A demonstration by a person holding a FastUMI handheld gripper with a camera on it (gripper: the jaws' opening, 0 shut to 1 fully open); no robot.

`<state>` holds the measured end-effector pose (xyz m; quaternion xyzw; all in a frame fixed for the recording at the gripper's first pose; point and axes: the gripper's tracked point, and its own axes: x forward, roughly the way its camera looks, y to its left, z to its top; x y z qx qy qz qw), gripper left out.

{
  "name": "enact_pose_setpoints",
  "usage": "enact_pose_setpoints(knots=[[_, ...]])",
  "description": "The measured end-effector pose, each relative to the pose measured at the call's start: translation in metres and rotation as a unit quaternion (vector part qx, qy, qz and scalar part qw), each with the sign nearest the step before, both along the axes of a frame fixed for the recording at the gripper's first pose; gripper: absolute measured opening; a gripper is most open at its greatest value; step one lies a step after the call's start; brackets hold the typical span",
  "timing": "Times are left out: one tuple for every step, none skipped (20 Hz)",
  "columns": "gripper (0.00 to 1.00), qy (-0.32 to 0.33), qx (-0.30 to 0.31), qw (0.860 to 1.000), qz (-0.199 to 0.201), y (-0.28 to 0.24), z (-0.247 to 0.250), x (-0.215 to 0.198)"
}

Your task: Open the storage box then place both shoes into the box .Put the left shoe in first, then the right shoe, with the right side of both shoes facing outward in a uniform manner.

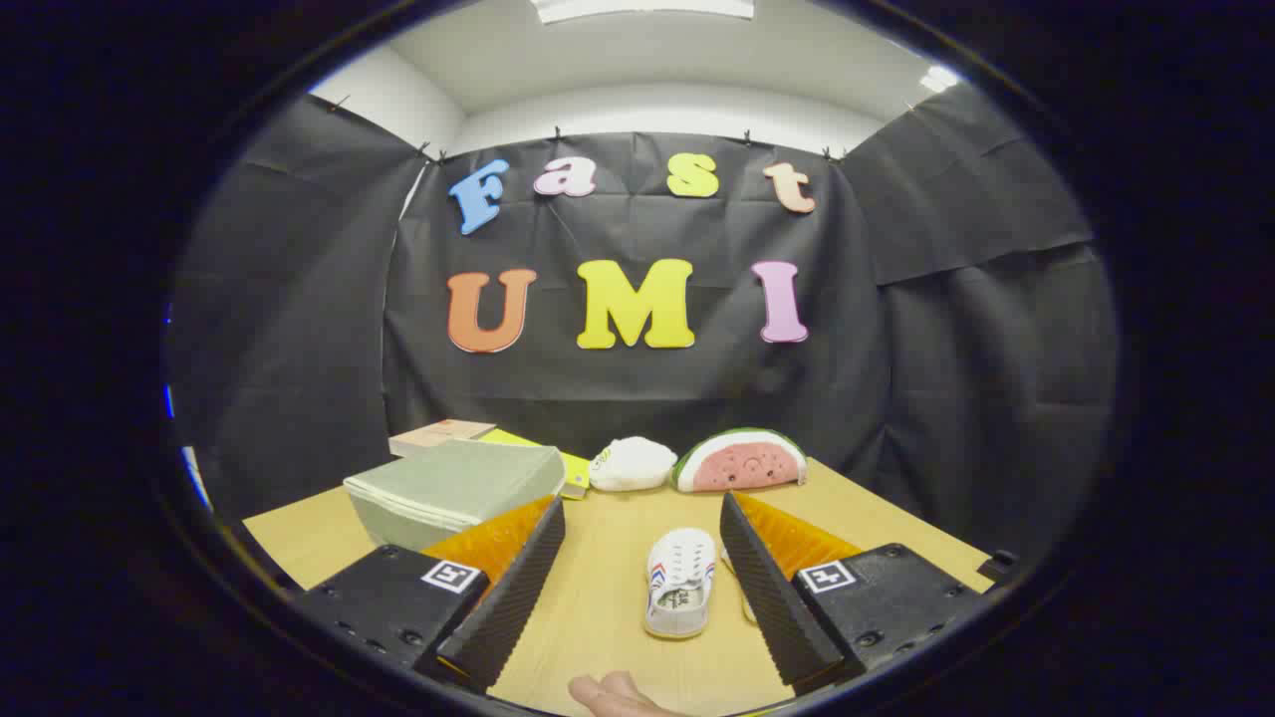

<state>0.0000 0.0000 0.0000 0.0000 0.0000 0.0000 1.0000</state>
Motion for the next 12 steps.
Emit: enact_pose_setpoints(knots=[[1.00,0.000,0.001,1.000,-0.002,-0.001,0.000,0.000],[1.00,0.002,0.003,1.000,-0.002,-0.002,-0.001,0.001],[1.00,0.004,0.002,1.000,-0.005,-0.003,-0.002,0.001],[1.00,0.002,-0.003,1.000,-0.009,-0.005,-0.001,0.000],[1.00,-0.002,-0.006,1.000,-0.013,-0.005,0.001,-0.002],[1.00,-0.008,-0.011,1.000,-0.014,-0.004,0.004,-0.004],[1.00,-0.012,-0.014,1.000,-0.018,-0.006,0.006,-0.005],[1.00,-0.015,-0.014,1.000,-0.019,-0.006,0.007,-0.007],[1.00,-0.020,-0.013,1.000,-0.019,-0.007,0.009,-0.008],[1.00,-0.020,-0.012,1.000,-0.021,-0.007,0.010,-0.010],[1.00,-0.021,-0.015,1.000,-0.014,-0.005,0.008,-0.009],[1.00,-0.019,-0.012,1.000,-0.008,-0.003,0.007,-0.010]])
